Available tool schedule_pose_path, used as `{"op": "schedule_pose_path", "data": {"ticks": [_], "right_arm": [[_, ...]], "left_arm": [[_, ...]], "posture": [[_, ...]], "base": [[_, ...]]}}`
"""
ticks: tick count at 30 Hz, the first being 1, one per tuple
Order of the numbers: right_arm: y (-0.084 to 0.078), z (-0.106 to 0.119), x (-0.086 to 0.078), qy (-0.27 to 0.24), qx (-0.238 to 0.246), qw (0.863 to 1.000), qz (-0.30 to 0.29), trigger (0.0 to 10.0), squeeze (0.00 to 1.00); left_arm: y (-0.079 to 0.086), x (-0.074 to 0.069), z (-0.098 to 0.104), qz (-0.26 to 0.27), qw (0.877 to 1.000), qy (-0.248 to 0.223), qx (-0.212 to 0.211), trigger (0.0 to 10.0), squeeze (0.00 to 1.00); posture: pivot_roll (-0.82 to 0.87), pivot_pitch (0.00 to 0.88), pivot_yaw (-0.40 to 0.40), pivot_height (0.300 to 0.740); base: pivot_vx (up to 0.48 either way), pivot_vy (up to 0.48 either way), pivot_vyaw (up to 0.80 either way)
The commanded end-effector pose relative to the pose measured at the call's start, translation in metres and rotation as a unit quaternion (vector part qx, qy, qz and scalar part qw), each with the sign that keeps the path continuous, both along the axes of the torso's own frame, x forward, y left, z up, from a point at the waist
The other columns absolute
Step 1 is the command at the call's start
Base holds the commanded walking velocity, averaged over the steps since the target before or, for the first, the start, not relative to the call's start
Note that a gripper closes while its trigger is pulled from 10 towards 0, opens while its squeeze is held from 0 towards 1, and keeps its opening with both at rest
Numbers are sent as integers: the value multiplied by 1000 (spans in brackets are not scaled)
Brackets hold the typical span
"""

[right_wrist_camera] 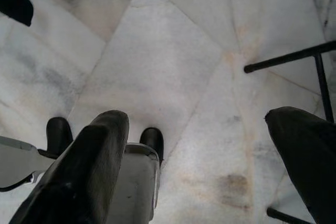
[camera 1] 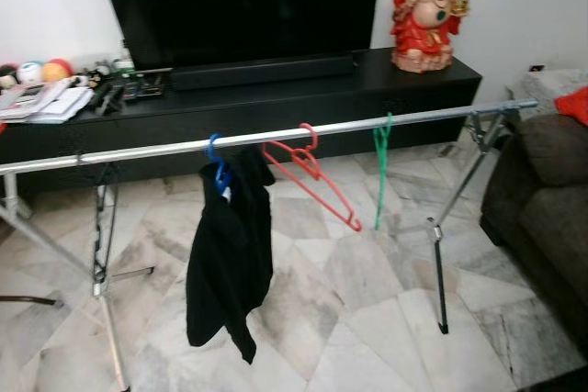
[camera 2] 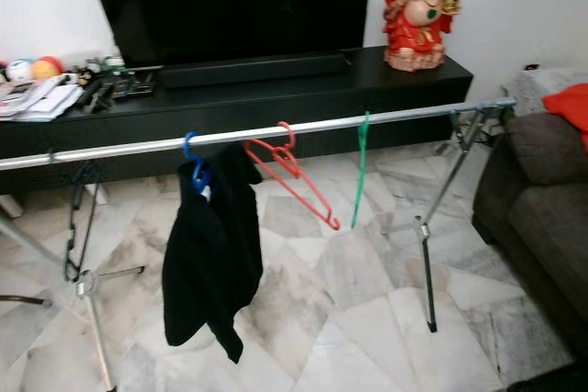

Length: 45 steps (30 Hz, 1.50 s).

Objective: Hang hanger

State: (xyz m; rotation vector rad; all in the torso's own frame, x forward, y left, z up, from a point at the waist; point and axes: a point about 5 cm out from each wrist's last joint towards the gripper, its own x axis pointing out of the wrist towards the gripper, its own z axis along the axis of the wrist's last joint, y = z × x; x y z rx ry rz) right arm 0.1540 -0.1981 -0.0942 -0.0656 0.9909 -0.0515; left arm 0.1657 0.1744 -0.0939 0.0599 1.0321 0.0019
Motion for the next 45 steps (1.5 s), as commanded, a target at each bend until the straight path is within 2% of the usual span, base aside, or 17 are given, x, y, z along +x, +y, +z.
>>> {"op": "schedule_pose_path", "data": {"ticks": [1,7,22,33,36,40,45], "right_arm": [[3,-2,-3,6,5,1000,-2,10000,0],[3,-2,-2,6,6,1000,-1,10000,0],[3,-2,-3,8,6,1000,0,10000,0],[4,-2,-4,8,7,1000,-1,10000,0],[5,-3,-4,9,7,1000,-1,10000,0],[5,-3,-5,9,8,1000,-2,10000,0],[5,-2,-4,8,8,1000,-2,10000,0]], "left_arm": [[-1,-8,-3,-7,1000,14,6,10000,0],[-5,-8,-4,-1,1000,14,3,10000,0],[-1,-8,-4,1,1000,12,2,10000,0],[1,-9,-4,-10,1000,13,9,10000,0],[0,-9,-4,-30,999,14,17,10000,0],[-1,-9,-4,-37,999,15,21,10000,0],[11,-6,-1,-26,999,7,21,10000,0]], "posture": [[-7,10,31,740],[-6,10,31,740],[-8,0,36,740],[-12,0,46,740],[-13,0,48,740],[-15,0,49,740],[-12,0,47,740]], "base": [[0,-480,-750],[0,-80,-750],[0,0,-746],[0,0,-741],[0,0,-738],[0,-480,-738],[0,0,-736]]}}
